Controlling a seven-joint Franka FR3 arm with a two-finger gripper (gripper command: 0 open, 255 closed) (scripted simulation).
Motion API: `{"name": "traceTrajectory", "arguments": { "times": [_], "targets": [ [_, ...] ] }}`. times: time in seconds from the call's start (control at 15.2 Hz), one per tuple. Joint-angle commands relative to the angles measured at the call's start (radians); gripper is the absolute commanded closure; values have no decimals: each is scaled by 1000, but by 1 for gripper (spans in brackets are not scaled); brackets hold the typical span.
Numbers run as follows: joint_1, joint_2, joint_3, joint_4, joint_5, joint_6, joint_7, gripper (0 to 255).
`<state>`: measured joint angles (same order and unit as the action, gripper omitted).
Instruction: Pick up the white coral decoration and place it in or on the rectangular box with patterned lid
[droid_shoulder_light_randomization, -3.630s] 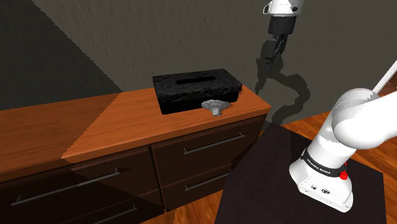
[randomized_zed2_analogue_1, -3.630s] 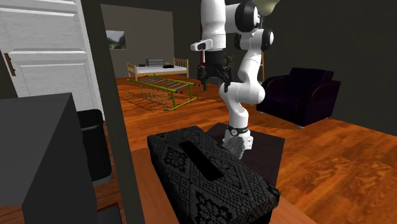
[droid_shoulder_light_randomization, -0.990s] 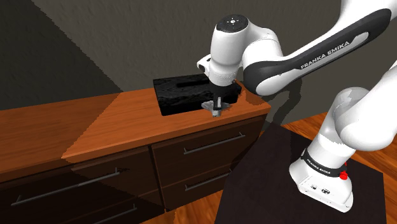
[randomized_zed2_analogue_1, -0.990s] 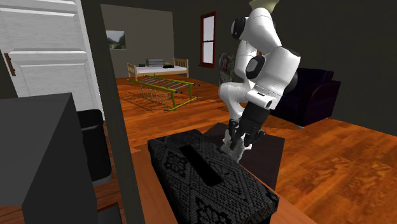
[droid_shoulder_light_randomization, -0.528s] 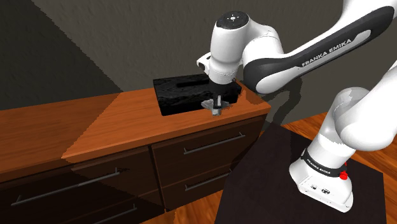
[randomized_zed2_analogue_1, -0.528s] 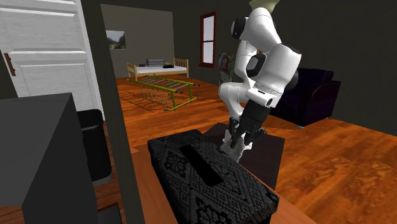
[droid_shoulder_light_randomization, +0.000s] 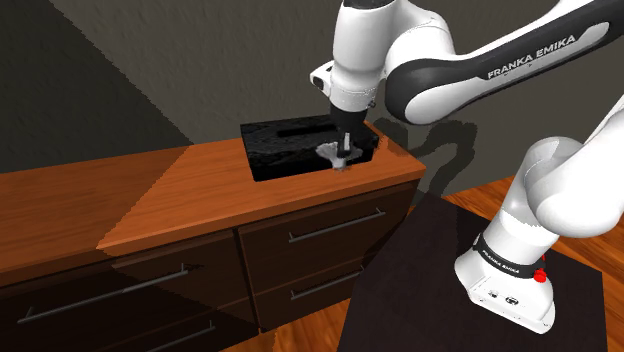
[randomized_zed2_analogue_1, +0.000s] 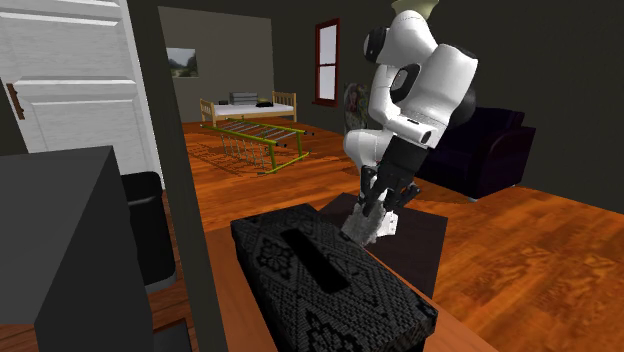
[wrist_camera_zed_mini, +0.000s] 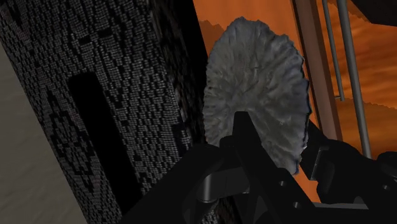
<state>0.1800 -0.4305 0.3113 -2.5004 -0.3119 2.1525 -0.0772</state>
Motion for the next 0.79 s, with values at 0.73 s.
{"name": "traceTrajectory", "arguments": {
  "times": [0.73],
  "targets": [
    [12, -52, -18, 129, 36, -169, -73, 255]
  ]
}}
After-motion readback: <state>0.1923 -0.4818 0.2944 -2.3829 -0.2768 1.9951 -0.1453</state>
